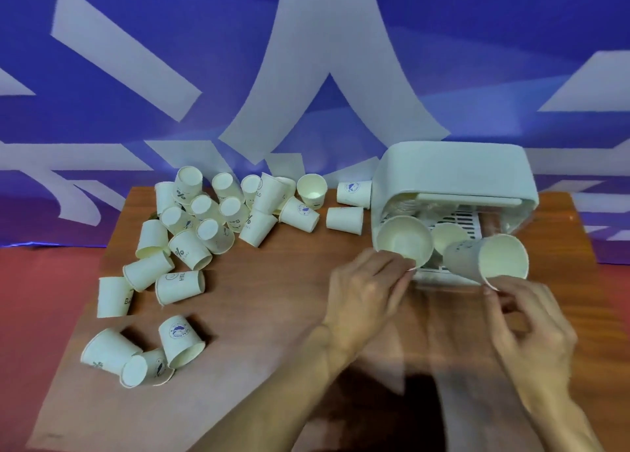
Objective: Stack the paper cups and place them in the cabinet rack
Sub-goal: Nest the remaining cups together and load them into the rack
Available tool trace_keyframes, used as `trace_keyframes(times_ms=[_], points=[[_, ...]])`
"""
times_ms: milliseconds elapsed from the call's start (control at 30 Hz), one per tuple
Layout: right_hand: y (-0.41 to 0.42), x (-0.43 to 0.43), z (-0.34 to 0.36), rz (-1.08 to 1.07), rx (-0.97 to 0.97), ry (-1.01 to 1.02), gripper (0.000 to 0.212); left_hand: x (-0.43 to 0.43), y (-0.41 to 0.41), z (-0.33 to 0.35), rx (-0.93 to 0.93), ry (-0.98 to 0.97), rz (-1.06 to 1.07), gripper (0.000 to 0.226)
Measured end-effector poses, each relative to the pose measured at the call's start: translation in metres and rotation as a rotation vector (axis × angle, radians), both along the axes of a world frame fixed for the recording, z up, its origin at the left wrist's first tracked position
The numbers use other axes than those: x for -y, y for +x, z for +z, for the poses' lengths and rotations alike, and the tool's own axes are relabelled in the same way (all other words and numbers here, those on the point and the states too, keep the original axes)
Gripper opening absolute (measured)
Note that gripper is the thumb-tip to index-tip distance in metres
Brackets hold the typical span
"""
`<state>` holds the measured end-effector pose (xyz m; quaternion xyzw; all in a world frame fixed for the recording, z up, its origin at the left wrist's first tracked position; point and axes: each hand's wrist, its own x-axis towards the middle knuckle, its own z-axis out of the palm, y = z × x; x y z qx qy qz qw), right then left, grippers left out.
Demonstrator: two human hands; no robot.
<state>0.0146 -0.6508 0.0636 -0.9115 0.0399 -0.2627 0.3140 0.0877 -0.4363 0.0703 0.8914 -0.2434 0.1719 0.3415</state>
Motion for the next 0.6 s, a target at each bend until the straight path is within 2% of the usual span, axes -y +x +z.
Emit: trace_keyframes(times_ms=[133,367,600], points=[[0.018,0.04,-0.009,0.041,-0.027,-0.053,0.018,0.036,0.022,-0.016,-0.056,0.096,0.029,0.012],[0.053,0.056,-0.043,0.185,-0.101,-0.067,0.018,0.048,0.036,-0.049,-0.134,0.248,0.036,0.009],[0.074,0.062,-0.064,0.233,-0.245,-0.165,0.026,0.066,0.052,-0.08,-0.285,0.334,-0.058,0.024]])
